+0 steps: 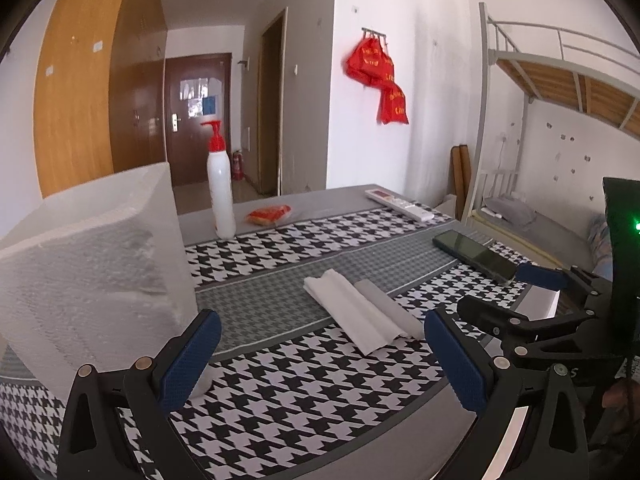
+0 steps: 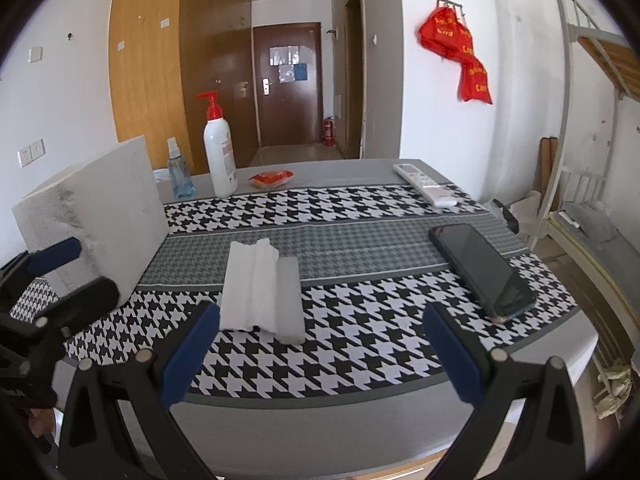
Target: Organize soft objects
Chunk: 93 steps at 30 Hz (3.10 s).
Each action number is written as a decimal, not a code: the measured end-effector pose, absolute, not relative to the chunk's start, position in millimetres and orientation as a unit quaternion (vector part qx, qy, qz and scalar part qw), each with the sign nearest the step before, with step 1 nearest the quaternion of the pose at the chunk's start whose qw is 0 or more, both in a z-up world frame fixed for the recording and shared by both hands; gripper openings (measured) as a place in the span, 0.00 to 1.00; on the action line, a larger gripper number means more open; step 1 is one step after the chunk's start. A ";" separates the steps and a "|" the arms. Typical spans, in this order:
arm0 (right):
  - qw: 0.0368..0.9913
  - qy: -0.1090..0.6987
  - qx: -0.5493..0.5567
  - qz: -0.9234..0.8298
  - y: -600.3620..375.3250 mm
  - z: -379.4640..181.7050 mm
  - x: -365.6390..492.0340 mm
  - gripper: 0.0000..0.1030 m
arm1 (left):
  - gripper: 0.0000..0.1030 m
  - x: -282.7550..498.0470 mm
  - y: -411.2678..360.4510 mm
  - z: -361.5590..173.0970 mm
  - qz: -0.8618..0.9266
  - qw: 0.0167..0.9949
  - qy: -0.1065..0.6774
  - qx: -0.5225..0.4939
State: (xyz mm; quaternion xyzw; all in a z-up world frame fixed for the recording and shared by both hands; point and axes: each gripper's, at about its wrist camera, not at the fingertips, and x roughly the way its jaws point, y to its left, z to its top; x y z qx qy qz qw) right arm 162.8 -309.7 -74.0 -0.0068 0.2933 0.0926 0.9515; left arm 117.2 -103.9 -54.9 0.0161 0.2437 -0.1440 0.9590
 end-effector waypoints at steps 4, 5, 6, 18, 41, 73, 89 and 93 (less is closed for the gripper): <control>0.948 0.302 -0.013 0.103 -308.9 -79.2 171.0 0.99 | 0.99 123.0 -111.1 -58.1 -0.138 0.957 0.254 0.020; 0.947 0.303 -0.015 0.106 -308.6 -80.4 172.9 0.99 | 0.99 123.6 -112.0 -58.8 -0.137 0.957 0.256 0.020; 0.946 0.304 -0.017 0.108 -308.5 -81.3 174.0 0.99 | 0.99 125.4 -113.6 -59.7 -0.136 0.956 0.258 0.021; 0.940 0.318 -0.018 0.124 -318.0 -91.7 195.1 0.99 | 0.99 145.8 -120.6 -70.1 -0.117 0.951 0.285 0.015; 0.913 0.359 -0.046 0.187 -304.2 -114.9 225.6 0.87 | 0.99 158.3 -112.0 -84.3 -0.078 0.948 0.309 0.005; 0.885 0.393 -0.059 0.241 -291.4 -127.6 242.7 0.21 | 0.99 176.4 -125.1 -88.2 -0.074 0.945 0.318 0.008; 0.904 0.373 -0.038 0.207 -318.8 -117.5 234.0 0.19 | 0.99 186.1 -140.5 -87.5 -0.103 0.939 0.327 0.013; 0.904 0.379 -0.035 0.192 -327.5 -120.8 231.9 0.19 | 0.99 193.6 -149.8 -91.2 -0.110 0.933 0.343 0.016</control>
